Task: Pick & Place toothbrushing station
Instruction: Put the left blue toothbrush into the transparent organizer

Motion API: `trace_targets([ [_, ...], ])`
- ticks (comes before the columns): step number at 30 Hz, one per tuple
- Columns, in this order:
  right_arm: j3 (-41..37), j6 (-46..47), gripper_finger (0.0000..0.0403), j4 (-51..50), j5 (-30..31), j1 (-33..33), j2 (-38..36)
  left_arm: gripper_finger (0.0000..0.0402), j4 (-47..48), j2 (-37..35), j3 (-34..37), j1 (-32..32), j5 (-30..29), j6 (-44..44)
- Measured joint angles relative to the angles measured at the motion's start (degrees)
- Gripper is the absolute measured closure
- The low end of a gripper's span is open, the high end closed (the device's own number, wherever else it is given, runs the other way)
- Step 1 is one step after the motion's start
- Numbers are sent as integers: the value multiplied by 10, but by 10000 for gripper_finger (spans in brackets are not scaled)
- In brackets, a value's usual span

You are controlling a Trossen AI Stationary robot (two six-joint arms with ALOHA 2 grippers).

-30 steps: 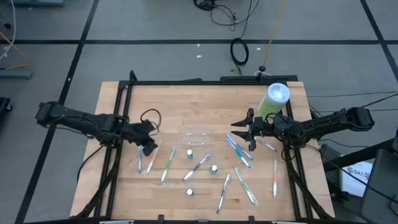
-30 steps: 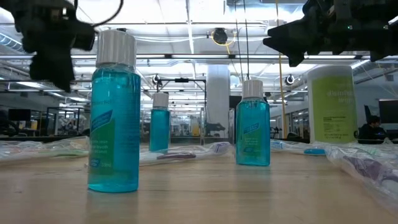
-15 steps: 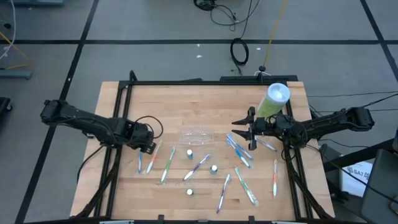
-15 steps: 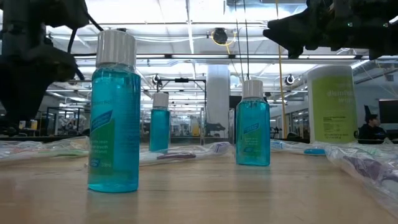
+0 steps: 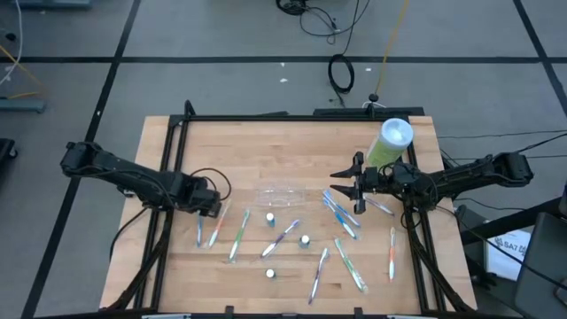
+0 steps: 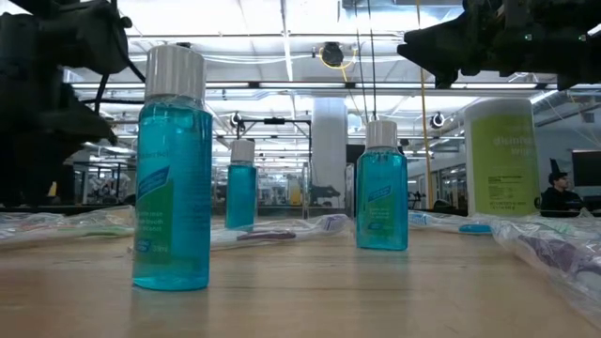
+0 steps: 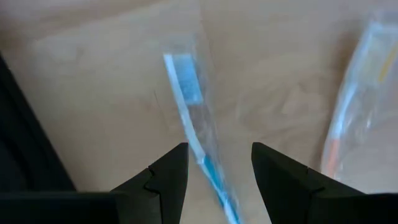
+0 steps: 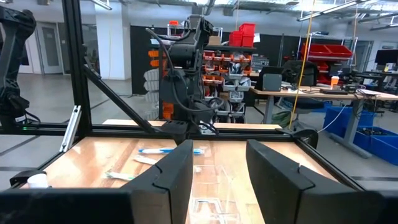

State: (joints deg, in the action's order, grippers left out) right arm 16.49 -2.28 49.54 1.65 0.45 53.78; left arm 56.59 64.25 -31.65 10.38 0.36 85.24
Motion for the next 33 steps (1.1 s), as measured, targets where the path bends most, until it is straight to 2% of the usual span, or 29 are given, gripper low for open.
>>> trace_targets([
  [15, 0, 1, 263, -1, 0, 0, 0, 223, -92, 0, 70, 4, -13, 2],
  [18, 0, 1, 263, -1, 0, 0, 0, 251, -90, 1, 70, 4, -18, -3],
  [28, 0, 0, 264, 0, 0, 0, 0, 385, -102, 1, 70, 4, -43, -11],
  [31, 0, 0, 263, 7, 0, 0, 0, 390, -101, 2, 66, 6, -59, -18],
  [33, 0, -1, 263, 11, 0, 0, 0, 384, -105, 5, 54, 9, -108, -33],
])
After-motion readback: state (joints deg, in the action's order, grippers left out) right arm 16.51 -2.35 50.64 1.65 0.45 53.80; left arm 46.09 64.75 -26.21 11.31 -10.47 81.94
